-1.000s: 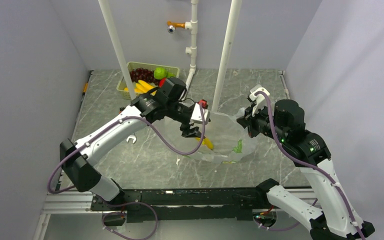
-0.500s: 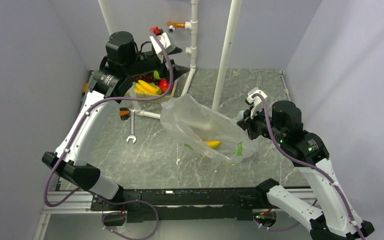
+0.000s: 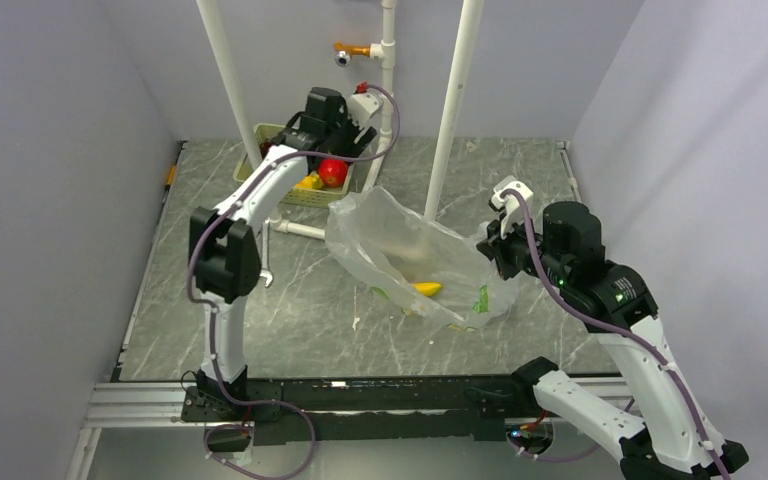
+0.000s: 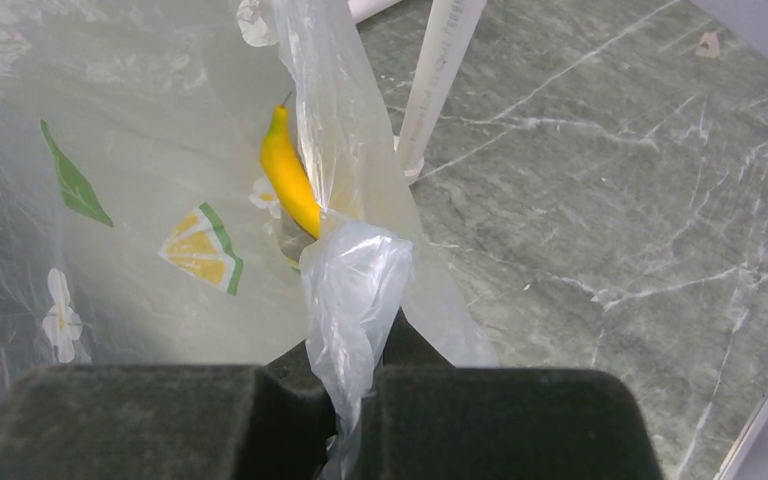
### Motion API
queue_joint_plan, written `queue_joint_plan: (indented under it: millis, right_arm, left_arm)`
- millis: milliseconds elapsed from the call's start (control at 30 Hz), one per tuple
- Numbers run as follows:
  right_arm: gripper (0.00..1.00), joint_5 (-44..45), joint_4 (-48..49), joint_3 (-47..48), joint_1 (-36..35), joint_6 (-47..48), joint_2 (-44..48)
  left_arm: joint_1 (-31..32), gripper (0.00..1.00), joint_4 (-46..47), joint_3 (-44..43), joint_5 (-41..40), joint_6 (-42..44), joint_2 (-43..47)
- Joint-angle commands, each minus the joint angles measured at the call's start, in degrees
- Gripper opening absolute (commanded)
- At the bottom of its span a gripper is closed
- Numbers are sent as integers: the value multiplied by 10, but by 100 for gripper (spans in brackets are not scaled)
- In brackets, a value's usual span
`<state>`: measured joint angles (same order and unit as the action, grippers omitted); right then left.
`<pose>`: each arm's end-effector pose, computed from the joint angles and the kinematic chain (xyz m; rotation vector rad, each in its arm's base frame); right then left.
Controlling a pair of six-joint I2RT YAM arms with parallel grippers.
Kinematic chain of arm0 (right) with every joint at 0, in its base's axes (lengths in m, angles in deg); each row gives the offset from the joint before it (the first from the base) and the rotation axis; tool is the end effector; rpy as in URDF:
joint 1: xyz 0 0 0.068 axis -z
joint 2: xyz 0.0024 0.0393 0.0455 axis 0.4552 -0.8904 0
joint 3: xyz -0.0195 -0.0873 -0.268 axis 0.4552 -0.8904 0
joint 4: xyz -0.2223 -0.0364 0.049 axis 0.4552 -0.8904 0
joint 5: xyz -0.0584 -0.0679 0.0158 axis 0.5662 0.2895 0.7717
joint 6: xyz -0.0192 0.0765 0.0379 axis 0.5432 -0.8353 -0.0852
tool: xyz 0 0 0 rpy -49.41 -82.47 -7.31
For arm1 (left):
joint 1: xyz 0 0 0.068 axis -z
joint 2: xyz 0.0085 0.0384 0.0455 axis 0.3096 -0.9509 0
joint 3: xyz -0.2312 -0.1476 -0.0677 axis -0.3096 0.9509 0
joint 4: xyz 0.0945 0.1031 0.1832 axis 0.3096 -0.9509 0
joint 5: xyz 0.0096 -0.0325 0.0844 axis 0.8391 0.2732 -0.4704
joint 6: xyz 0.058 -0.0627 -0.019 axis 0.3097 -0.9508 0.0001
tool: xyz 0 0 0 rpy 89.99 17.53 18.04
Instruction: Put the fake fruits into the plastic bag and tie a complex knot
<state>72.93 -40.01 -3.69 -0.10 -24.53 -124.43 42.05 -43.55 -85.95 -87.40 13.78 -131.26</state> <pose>0.1149 0.0731 0.3808 -0.7374 1.9297 0.3645 0.4509 -0.2047 0.3315 0.8609 1.8499 -0.0429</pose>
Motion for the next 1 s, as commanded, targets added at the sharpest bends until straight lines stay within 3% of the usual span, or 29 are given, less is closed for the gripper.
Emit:
queue_joint_plan:
  millis: [0, 267, 767, 967]
  right_arm:
    - [0, 15, -5, 19, 2, 13, -7]
    - [0, 17, -3, 24, 4, 14, -18]
    - [0, 16, 8, 34, 17, 13, -42]
    - [0, 15, 6, 39, 25, 14, -50]
  left_arm:
    - [-1, 81, 45, -84, -98, 21, -50]
    - [-22, 83, 76, -167, -152, 11, -179]
    - [-64, 86, 103, -136, -149, 4, -223]
    - [-73, 89, 88, -146, -99, -22, -239]
